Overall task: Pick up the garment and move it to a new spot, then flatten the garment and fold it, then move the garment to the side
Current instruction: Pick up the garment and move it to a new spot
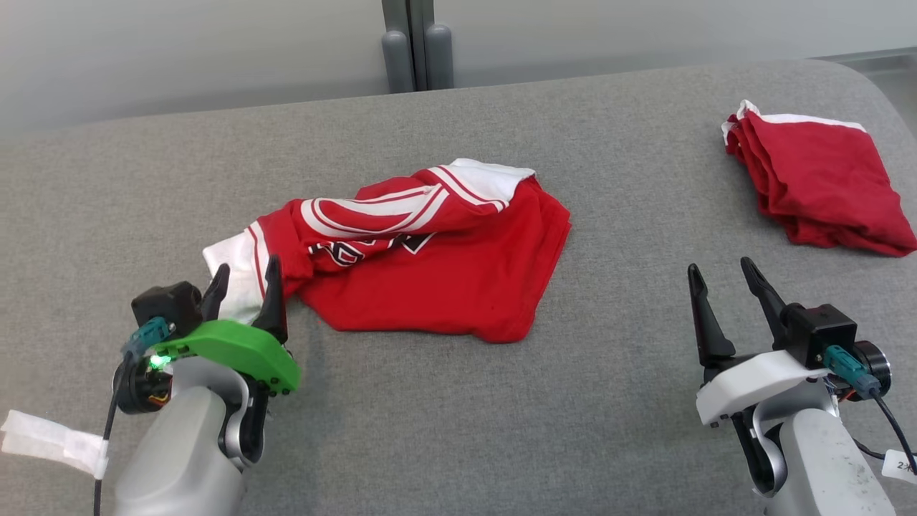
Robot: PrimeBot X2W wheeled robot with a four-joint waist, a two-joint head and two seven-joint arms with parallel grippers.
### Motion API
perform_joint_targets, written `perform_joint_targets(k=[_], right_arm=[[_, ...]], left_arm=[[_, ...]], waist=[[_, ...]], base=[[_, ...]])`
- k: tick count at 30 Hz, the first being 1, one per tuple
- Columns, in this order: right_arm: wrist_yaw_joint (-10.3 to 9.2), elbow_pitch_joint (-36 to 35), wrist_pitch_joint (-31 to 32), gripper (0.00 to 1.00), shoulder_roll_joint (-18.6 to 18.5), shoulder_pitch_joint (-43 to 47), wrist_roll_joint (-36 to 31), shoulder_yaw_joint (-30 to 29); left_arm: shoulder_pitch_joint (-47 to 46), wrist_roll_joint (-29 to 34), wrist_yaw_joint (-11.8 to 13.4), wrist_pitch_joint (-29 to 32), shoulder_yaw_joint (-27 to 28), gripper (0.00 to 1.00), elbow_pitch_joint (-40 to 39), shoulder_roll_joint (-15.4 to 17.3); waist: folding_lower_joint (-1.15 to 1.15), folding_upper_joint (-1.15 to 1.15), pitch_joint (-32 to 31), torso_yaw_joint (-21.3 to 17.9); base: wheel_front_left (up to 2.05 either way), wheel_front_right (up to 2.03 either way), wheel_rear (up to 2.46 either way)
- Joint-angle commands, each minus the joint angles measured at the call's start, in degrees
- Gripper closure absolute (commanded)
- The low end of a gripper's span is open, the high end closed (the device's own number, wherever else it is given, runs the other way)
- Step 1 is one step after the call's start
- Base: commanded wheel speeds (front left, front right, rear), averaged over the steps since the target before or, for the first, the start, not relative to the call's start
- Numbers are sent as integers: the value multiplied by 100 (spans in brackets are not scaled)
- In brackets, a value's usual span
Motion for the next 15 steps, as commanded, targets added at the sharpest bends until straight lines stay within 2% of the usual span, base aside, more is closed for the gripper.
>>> perform_joint_targets(k=[1,7,15], right_arm=[[-11,-8,-25,0,-21,110,-30,-8],[-11,-24,-25,0,-22,254,-20,16],[-11,-67,-25,0,-22,680,125,47]], left_arm=[[210,169,-39,-18,88,0,-120,53],[976,714,-95,-18,491,0,-806,48],[2238,1313,-192,-19,1031,0,-1812,-284]], waist=[[0,0,-126,92],[0,0,-375,182],[0,0,-744,319]], base=[[0,0,0],[0,0,0],[0,0,0]])
